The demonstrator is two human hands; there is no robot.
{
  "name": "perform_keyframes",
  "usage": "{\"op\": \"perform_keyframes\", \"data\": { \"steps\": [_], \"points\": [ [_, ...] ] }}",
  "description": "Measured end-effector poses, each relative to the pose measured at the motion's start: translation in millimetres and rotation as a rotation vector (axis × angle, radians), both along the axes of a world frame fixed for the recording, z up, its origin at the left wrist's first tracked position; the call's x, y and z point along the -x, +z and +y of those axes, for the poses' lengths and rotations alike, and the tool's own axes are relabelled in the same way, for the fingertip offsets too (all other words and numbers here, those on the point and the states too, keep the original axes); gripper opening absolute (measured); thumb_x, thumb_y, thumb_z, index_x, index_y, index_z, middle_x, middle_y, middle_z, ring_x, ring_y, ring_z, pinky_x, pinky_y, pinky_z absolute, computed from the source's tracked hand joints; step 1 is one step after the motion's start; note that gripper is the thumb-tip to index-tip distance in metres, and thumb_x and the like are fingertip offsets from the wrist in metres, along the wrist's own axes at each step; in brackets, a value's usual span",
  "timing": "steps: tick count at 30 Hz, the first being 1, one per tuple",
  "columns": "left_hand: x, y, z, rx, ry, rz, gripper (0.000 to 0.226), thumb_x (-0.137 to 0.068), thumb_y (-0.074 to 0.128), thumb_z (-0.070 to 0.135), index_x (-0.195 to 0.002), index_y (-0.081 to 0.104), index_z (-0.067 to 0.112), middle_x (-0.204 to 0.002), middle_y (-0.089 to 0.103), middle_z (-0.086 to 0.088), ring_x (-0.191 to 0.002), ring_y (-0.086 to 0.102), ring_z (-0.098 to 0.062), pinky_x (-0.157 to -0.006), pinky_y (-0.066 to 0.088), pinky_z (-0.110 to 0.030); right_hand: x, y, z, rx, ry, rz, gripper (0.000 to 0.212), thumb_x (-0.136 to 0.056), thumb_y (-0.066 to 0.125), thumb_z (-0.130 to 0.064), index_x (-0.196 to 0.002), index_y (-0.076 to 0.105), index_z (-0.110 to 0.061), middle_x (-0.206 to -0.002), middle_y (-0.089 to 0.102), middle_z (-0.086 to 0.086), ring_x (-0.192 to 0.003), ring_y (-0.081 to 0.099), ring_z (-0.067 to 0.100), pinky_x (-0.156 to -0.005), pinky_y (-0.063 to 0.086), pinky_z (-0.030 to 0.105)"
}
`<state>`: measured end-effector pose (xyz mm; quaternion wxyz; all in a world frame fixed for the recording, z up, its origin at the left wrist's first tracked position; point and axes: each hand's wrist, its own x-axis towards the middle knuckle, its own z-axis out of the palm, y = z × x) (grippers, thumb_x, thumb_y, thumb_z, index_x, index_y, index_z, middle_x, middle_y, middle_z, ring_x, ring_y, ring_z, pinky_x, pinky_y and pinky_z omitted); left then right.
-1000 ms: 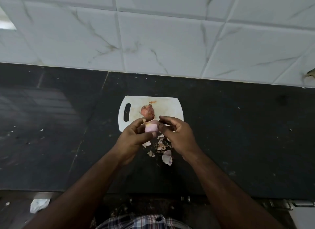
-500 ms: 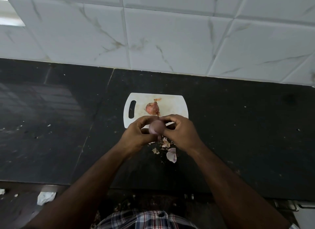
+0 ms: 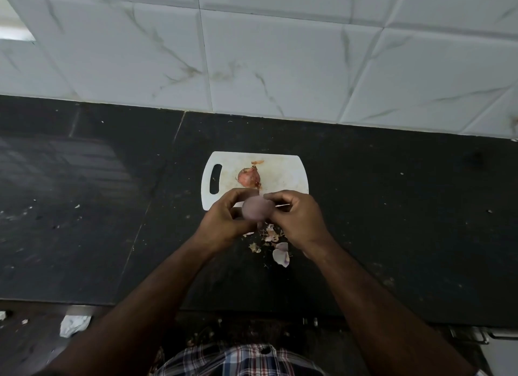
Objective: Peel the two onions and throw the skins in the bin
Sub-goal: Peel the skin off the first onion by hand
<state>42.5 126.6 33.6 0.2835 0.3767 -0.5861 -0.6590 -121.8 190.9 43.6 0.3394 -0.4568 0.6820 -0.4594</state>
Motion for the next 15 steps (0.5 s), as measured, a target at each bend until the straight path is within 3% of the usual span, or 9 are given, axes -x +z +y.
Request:
{"op": "perform_keyframes", "data": {
  "steps": [4,6,12,15],
  "points": [
    [-2.0,-1.2,-2.9,-0.017,-0.005,0.02,0.062,-0.071,0.08,-0.014,-0.122,0.061,0.016,-0.116,0.069,0.005,-0.101,0.071,-0.021,-0.082,0.06,-0.036,-1.4,-4.1,-2.0,-0.003,-0.052,-0.155,0.013,-0.086,0.075,-0.007,-0.097,0.076,-0.012,-0.091,0.076,0.005,-0.084,0.075,0.02,-0.078,0.063,0.045],
    [-4.6,-1.9,-4.7,-0.037,-0.005,0.041,0.063,-0.07,0.079,-0.015,-0.123,0.062,0.015,-0.121,0.068,0.0,-0.103,0.07,-0.023,-0.081,0.06,-0.034,-1.6,-3.6,-1.8,-0.007,-0.054,-0.237,0.01,-0.087,0.073,-0.003,-0.094,0.075,-0.01,-0.091,0.076,0.01,-0.086,0.075,0.022,-0.077,0.063,0.042],
    [-8.9,-4.0,-4.5,-0.25,-0.005,0.208,0.063,-0.074,0.065,-0.027,-0.123,0.061,0.012,-0.12,0.068,-0.004,-0.1,0.069,-0.03,-0.087,0.058,-0.037,1.3,-0.8,-0.5,0.014,-0.112,-0.395,0.016,-0.086,0.071,0.004,-0.096,0.07,-0.009,-0.096,0.073,0.014,-0.092,0.074,0.025,-0.073,0.062,0.034],
    [-8.3,-6.0,-2.3,-0.372,-0.038,0.267,0.066,-0.072,0.071,-0.018,-0.128,0.06,0.014,-0.118,0.068,-0.015,-0.1,0.067,-0.032,-0.095,0.055,-0.041,-1.4,-0.8,0.2,0.02,-0.112,-0.357,0.019,-0.083,0.077,-0.002,-0.098,0.071,-0.011,-0.097,0.074,0.009,-0.091,0.074,0.024,-0.075,0.063,0.04]
  ]
}}
